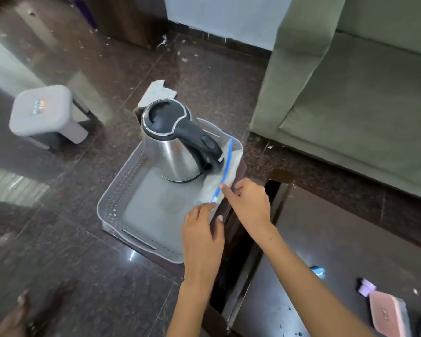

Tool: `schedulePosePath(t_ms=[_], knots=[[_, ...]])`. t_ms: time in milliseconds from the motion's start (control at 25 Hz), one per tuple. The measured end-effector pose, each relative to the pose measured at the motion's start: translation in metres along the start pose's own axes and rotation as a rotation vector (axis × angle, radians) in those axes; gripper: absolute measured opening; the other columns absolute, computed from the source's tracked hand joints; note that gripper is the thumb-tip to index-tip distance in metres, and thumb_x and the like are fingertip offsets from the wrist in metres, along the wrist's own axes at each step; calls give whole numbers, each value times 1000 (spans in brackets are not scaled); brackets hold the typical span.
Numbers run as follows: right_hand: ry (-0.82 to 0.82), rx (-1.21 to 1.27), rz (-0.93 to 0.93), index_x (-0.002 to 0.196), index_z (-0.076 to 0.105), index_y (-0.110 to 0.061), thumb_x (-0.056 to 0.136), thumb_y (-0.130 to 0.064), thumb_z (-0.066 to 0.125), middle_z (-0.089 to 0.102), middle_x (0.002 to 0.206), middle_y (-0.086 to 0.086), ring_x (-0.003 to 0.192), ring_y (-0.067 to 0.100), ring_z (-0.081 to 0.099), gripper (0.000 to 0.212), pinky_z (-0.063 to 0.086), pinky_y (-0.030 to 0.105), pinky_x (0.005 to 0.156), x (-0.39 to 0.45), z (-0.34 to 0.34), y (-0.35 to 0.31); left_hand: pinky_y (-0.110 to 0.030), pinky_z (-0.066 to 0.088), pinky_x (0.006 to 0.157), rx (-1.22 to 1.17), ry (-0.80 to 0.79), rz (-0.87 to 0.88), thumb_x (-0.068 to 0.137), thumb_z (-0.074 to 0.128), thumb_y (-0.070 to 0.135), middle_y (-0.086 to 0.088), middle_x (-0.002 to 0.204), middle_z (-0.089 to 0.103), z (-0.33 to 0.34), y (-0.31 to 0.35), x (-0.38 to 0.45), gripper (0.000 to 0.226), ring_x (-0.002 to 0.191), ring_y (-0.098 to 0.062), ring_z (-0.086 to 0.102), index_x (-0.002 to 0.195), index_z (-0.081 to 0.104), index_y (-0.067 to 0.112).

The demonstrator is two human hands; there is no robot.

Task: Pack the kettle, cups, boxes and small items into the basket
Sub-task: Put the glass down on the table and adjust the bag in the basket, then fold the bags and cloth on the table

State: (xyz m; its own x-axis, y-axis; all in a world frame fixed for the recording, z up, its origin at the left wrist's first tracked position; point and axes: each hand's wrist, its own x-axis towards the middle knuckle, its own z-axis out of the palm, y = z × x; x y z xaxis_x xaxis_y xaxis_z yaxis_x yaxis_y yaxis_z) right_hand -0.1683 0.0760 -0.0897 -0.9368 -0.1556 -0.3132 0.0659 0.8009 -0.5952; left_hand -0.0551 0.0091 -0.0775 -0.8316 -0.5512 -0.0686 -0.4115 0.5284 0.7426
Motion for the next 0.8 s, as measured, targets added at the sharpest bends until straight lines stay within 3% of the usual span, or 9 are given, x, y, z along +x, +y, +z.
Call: schedulePosePath(t_ms=[80,240,400,520,600,720,800], knots=[[-39,121,104,79,59,-10,76,-56,64,68,67,4,60,19,68,47,56,36,59,12,15,-2,-22,37,92,-9,-2,-1,91,56,16,6,117,58,0,-4,1,28,109,-8,44,119,57,18],[-38,258,109,67,57,-6,76,-27,63,67,57,9,53,24,67,24,58,45,56,17,24,2,-28,42,93,-23,-21,-8,91,56,16,5,118,57,5,-11,0,29,110,-10,44,120,56,18],[-13,365,59,62,51,-11,78,-18,62,66,56,7,53,20,68,21,58,46,58,3,7,-1,-15,35,88,-26,9,21,89,57,11,5,114,59,7,-4,0,28,106,-10,46,117,57,17],[-27,476,73,66,51,-6,83,-15,63,67,58,10,51,17,68,22,59,43,55,-13,-22,8,-9,35,82,-36,50,85,88,60,10,8,104,59,5,12,-8,22,98,-10,48,108,60,19],[-25,547,114,73,53,2,85,-14,63,68,64,15,52,16,68,23,59,38,53,-32,-46,26,-13,38,80,-43,51,159,86,65,13,8,101,60,7,28,-19,19,95,-11,50,104,63,18],[-21,644,204,77,56,1,87,-14,64,70,68,15,54,16,69,20,56,28,50,-65,-80,65,-19,42,82,-37,-33,258,84,68,22,7,101,60,23,50,-47,23,95,-11,52,107,66,17],[-51,649,217,81,61,-4,88,-15,64,72,69,10,56,16,69,13,53,24,48,-88,-100,96,-21,45,76,-13,-103,275,81,70,28,9,96,61,38,65,-71,25,89,-11,53,105,68,19]])
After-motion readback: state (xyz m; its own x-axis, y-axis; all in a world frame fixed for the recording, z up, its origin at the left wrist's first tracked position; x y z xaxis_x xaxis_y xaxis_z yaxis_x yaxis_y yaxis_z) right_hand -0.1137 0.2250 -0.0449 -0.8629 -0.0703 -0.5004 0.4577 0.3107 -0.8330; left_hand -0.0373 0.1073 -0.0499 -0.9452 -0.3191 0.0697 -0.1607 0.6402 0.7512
